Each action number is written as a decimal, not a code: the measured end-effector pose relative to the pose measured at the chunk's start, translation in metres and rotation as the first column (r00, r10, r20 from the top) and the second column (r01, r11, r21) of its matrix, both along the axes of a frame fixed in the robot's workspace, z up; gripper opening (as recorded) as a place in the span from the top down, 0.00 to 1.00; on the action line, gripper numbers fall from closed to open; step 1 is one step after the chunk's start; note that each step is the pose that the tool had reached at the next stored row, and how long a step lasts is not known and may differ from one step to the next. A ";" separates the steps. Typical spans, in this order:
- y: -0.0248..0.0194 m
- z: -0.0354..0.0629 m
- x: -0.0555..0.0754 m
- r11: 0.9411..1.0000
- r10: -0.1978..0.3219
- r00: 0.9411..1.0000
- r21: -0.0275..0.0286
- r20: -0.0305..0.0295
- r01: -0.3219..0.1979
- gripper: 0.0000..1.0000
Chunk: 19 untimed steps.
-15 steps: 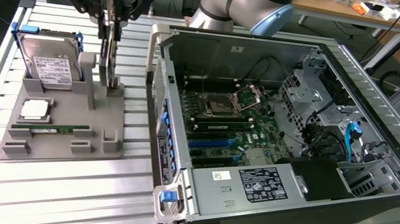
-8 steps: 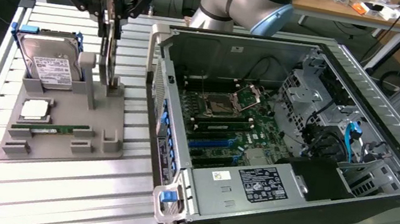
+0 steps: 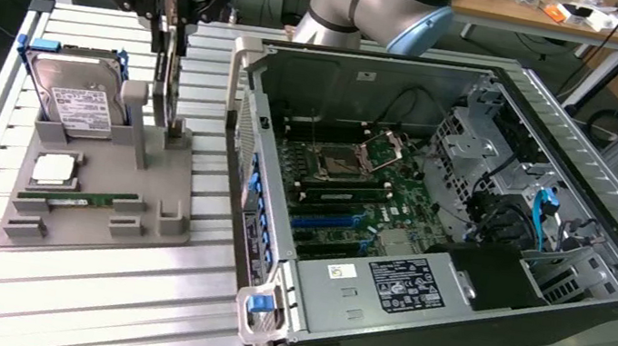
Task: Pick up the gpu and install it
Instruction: 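Pick up the gpu and move the gpu toward the slot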
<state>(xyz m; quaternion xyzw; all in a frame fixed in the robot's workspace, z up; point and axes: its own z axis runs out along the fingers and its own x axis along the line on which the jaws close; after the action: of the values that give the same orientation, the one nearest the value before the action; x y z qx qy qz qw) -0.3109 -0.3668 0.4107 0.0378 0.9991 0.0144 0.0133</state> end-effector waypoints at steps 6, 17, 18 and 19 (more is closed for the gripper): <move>0.0000 0.0039 0.000 1.000 0.000 1.000 0.000 0.000 0.000 0.73; 0.0000 0.0092 0.000 1.000 0.000 1.000 0.000 0.000 0.000 0.73; 0.0000 0.0101 0.000 1.000 0.000 1.000 0.000 0.000 0.000 0.73; 0.0000 0.0105 0.000 1.000 0.000 1.000 0.000 0.000 0.000 0.73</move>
<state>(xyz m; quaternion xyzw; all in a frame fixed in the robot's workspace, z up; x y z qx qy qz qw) -0.3109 -0.3668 0.4212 0.0378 0.9991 0.0143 0.0134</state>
